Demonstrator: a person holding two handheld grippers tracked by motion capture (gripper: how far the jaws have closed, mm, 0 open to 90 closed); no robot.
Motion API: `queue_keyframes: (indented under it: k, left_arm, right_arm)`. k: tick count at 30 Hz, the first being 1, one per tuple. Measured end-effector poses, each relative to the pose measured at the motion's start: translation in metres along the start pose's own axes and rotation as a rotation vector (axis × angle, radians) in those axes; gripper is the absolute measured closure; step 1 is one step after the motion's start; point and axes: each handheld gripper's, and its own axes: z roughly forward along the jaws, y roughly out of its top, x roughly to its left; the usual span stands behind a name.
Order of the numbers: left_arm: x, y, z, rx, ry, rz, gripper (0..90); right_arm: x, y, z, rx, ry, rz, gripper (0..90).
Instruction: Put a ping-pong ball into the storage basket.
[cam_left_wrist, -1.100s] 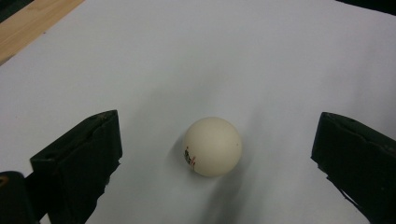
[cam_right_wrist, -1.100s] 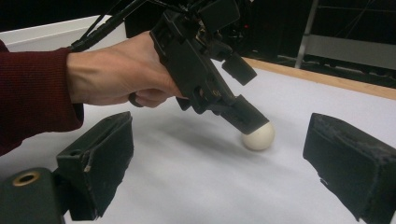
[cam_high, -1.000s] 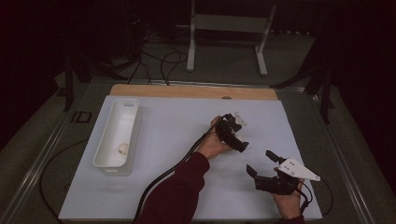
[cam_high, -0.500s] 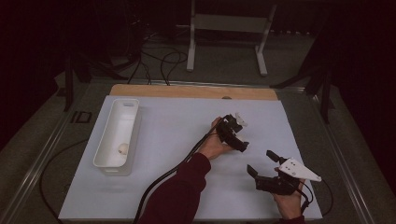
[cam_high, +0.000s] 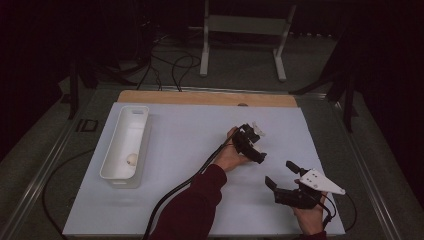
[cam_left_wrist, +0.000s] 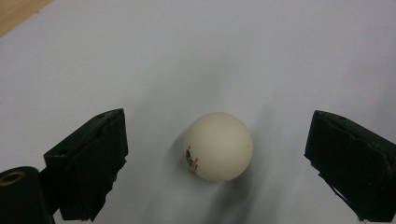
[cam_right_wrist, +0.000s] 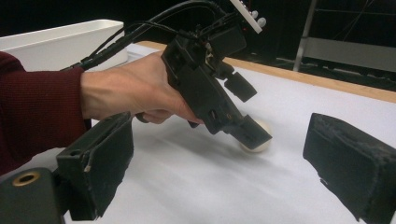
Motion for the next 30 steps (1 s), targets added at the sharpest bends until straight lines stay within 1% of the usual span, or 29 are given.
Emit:
queue_keyframes:
  k: [7, 11, 13, 19, 20, 22, 30]
  left_arm:
    - [0.000, -0.002, 0.005, 0.007, -0.003, -0.010, 7.7]
    - [0.000, -0.004, 0.007, 0.027, 0.006, -0.002, 9.0]
    - [0.000, -0.004, 0.008, 0.032, 0.006, -0.008, 10.0]
    - [0.000, -0.006, 0.011, 0.031, -0.005, -0.017, 16.8]
    - [0.000, -0.006, 0.011, 0.028, -0.005, -0.022, 16.8]
    - [0.001, -0.006, 0.012, 0.031, -0.011, -0.027, 20.2]
    - [0.003, -0.008, 0.014, 0.030, -0.015, -0.039, 29.1]
  right_arm:
    - [0.000, 0.000, 0.000, 0.001, 0.000, 0.002, 7.8]
    - [0.000, 0.000, 0.000, 0.000, 0.000, 0.001, 7.8]
    - [-0.001, 0.000, 0.000, -0.002, 0.001, 0.003, 7.8]
    - [-0.001, 0.000, 0.000, -0.002, -0.001, 0.004, 7.8]
    - [-0.001, 0.000, 0.000, -0.001, -0.002, 0.005, 7.8]
    - [-0.001, 0.000, 0.000, -0.002, -0.002, 0.005, 7.8]
    - [-0.001, 0.000, 0.000, -0.002, -0.004, 0.004, 7.8]
